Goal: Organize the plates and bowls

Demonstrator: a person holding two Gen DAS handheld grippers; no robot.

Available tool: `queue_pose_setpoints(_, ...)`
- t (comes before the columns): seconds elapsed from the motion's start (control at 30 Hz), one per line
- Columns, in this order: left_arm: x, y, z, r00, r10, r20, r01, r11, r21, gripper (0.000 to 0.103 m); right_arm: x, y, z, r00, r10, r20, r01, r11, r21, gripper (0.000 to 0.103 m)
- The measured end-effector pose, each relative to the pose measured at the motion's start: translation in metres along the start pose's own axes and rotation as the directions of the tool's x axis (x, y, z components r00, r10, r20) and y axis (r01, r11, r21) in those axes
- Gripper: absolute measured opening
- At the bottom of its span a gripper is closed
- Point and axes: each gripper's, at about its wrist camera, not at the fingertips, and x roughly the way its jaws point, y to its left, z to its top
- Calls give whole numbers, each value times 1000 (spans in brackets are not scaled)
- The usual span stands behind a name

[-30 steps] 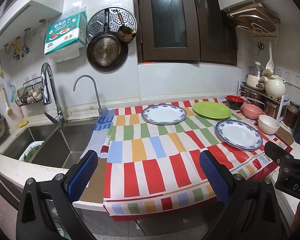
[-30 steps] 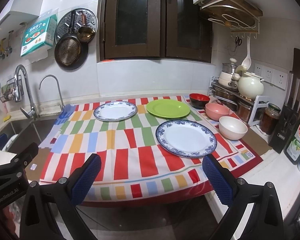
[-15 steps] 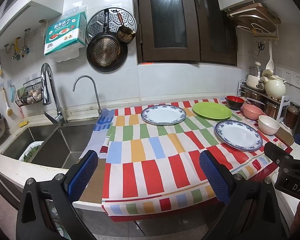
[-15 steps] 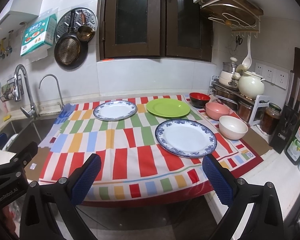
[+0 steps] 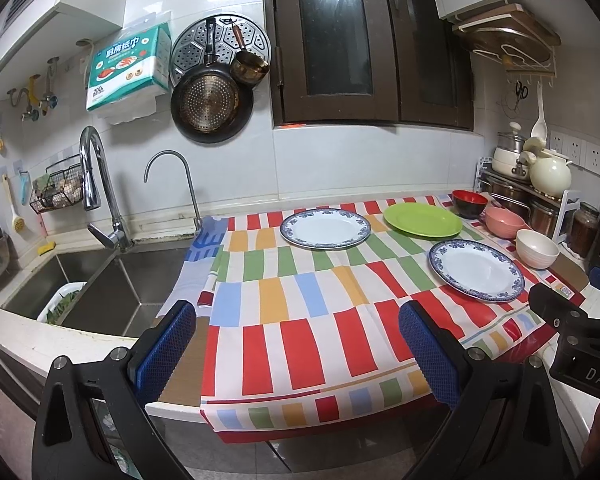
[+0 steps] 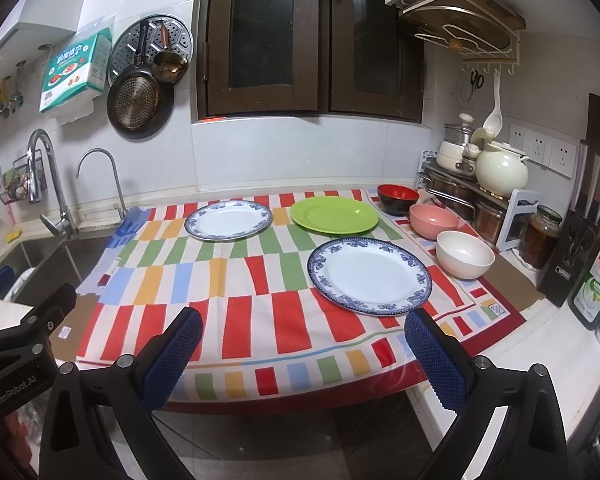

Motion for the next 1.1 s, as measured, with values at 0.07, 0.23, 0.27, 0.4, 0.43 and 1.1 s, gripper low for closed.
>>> queue_pose_setpoints(0.07, 0, 0, 0, 1000, -1, 0, 1, 1000, 0, 103, 1, 0, 0, 1000, -1, -1, 1, 1000, 0, 102)
queue_pose_setpoints(0.23, 0, 0, 0, 1000, 0, 0, 0, 1000, 1, 103, 0, 0, 0, 1000, -2, 1, 2, 1000, 0, 102)
queue_pose_setpoints(0.27, 0, -1, 0, 1000, -1, 0, 1, 1000, 0, 103, 1, 0, 0, 1000, -2, 1, 2, 1000, -1, 102)
queue_pose_setpoints(0.4, 1, 0, 0, 1000, -2, 1, 2, 1000, 1, 103, 1, 0, 0, 1000, -2, 1, 2, 1000, -1, 102)
queue_pose_setpoints(0.43, 1, -1, 0, 1000, -4, -1, 4, 1000, 1, 103, 2, 0, 0, 1000, -4, 1, 4, 1000, -1, 102)
queue_pose_setpoints(1.1, 40, -7, 18, 981, -183, -62, 187, 980, 65, 103, 10, -4, -4, 994, -96, -57, 101, 992, 75, 102)
